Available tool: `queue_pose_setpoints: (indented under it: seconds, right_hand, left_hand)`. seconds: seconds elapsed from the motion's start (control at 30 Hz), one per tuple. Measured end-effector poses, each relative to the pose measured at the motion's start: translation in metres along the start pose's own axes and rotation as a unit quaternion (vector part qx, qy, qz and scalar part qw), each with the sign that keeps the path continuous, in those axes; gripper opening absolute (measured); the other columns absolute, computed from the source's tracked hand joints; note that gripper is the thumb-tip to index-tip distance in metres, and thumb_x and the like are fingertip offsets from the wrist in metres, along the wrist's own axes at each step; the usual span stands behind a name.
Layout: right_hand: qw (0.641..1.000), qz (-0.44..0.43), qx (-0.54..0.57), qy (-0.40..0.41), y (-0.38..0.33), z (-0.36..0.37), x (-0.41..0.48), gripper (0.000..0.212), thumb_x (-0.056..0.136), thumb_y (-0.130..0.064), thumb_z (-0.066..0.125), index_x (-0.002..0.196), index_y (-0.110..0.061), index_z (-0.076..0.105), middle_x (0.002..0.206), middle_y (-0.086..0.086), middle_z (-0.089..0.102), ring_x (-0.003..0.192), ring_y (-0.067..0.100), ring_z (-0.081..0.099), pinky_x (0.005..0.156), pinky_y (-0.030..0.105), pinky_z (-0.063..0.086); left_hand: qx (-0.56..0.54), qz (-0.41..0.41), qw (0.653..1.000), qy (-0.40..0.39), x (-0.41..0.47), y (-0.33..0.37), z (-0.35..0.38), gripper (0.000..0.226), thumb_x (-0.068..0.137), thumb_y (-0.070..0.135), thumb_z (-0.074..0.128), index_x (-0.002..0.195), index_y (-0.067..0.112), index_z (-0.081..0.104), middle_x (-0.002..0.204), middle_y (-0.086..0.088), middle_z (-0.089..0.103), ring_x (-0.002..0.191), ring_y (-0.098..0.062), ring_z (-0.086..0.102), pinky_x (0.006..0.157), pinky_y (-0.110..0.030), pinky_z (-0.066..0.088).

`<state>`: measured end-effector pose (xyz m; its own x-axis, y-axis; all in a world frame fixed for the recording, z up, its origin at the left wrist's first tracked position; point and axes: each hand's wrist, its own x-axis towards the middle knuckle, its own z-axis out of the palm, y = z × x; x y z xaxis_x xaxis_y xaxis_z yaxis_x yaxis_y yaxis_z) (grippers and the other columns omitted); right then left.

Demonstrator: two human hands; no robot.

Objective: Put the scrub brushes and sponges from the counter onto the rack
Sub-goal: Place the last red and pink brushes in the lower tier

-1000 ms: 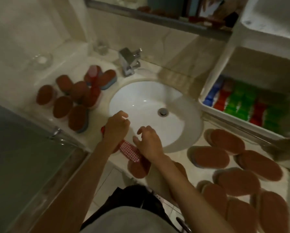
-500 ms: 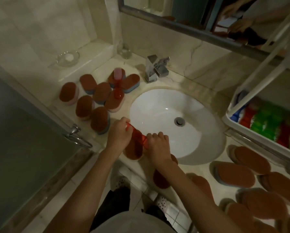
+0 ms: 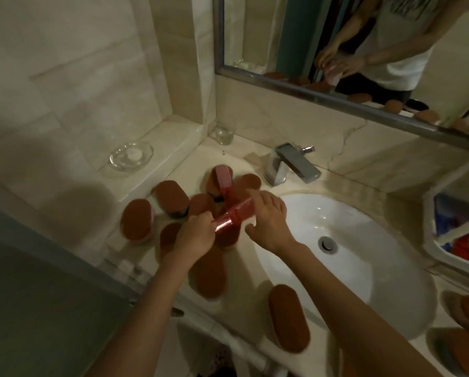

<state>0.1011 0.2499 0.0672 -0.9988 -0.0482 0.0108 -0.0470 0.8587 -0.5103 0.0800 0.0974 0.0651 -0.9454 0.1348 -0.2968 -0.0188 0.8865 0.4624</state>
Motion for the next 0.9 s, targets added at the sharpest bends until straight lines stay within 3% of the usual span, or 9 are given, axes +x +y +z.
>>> queue_pose_setpoints:
  seconds: [0.1,0.17,0.23,0.37,0.47,0.63,0.73,0.83,0.9]
  right_hand:
    - [0.983,0.104,0.144,0.055,-0.003,0.025,0.029,0.051,0.084,-0.01,0.061,0.131,-0.007,0.041,0.134,0.013,0.047,0.123,0.027,0.046,0.096,0.023,0.033]
    - [0.974,0.18,0.134,0.035,-0.004,0.039,0.049,0.039,0.089,-0.015,0.057,0.124,-0.004,0.047,0.127,0.014,0.051,0.112,0.027,0.054,0.083,0.021,0.037]
    - [0.97,0.221,0.105,-0.003,-0.007,0.051,0.071,0.03,0.091,-0.016,0.053,0.117,-0.001,0.051,0.12,0.016,0.054,0.105,0.029,0.057,0.078,0.024,0.04]
    - [0.964,0.251,0.08,-0.024,-0.008,0.071,0.109,0.028,0.087,-0.02,0.056,0.11,-0.004,0.054,0.113,0.017,0.059,0.098,0.031,0.062,0.086,0.041,0.053]
    - [0.957,0.283,0.058,-0.033,-0.003,0.079,0.12,0.022,0.087,-0.019,0.056,0.103,-0.004,0.058,0.099,0.012,0.064,0.085,0.027,0.064,0.074,0.036,0.054]
    - [0.953,0.295,0.059,-0.046,-0.008,0.076,0.129,0.016,0.092,-0.007,0.047,0.102,0.002,0.056,0.08,0.006,0.058,0.077,0.023,0.059,0.07,0.03,0.051]
    - [0.964,0.26,0.055,-0.029,-0.014,0.06,0.122,0.018,0.094,-0.006,0.044,0.109,0.001,0.05,0.087,0.009,0.055,0.078,0.023,0.055,0.072,0.03,0.047]
    - [0.966,0.25,0.072,-0.001,-0.011,0.04,0.102,0.02,0.095,-0.01,0.042,0.112,-0.001,0.047,0.092,0.011,0.058,0.08,0.026,0.058,0.073,0.033,0.048]
    - [0.958,0.273,0.083,0.03,-0.002,0.022,0.081,0.02,0.096,-0.014,0.041,0.111,-0.002,0.049,0.101,0.018,0.064,0.084,0.03,0.063,0.069,0.031,0.048]
  left_hand:
    - [-0.079,-0.05,0.996,0.006,0.034,-0.033,-0.011,0.019,0.093,0.01,0.043,0.093,0.002,0.06,0.095,-0.021,0.069,0.092,-0.036,0.066,0.081,-0.041,0.052]
    - [-0.152,-0.072,0.986,0.019,0.055,-0.049,-0.017,0.016,0.089,0.004,0.043,0.079,0.01,0.053,0.084,-0.019,0.069,0.079,-0.035,0.068,0.081,-0.046,0.055]
    - [-0.202,-0.09,0.975,0.019,0.071,-0.056,-0.021,0.02,0.089,0.0,0.041,0.078,0.013,0.051,0.074,-0.011,0.065,0.068,-0.028,0.064,0.078,-0.044,0.055]
    - [-0.285,-0.095,0.953,0.027,0.095,-0.058,-0.029,0.012,0.089,0.001,0.048,0.094,0.001,0.059,0.065,-0.001,0.059,0.062,-0.022,0.059,0.081,-0.043,0.055]
    - [-0.294,-0.096,0.951,0.022,0.098,-0.051,-0.034,0.017,0.09,0.003,0.049,0.079,0.016,0.054,0.068,-0.001,0.059,0.063,-0.019,0.059,0.077,-0.035,0.054]
    - [-0.299,-0.087,0.949,0.045,0.101,-0.051,-0.038,0.009,0.094,0.009,0.045,0.088,0.014,0.05,0.067,-0.004,0.059,0.062,-0.022,0.058,0.076,-0.042,0.055]
    - [-0.294,-0.057,0.952,0.059,0.101,-0.047,-0.042,0.015,0.094,0.011,0.046,0.08,0.019,0.048,0.067,-0.003,0.059,0.068,-0.023,0.059,0.071,-0.041,0.053]
    - [-0.207,0.009,0.975,0.074,0.096,-0.03,-0.051,0.01,0.091,0.009,0.052,0.083,0.015,0.053,0.063,0.01,0.053,0.06,-0.01,0.052,0.054,-0.021,0.035]
    - [-0.188,0.05,0.979,0.065,0.092,-0.012,-0.054,0.009,0.09,0.006,0.054,0.091,0.012,0.06,0.073,0.002,0.063,0.067,-0.013,0.057,0.06,-0.024,0.039]
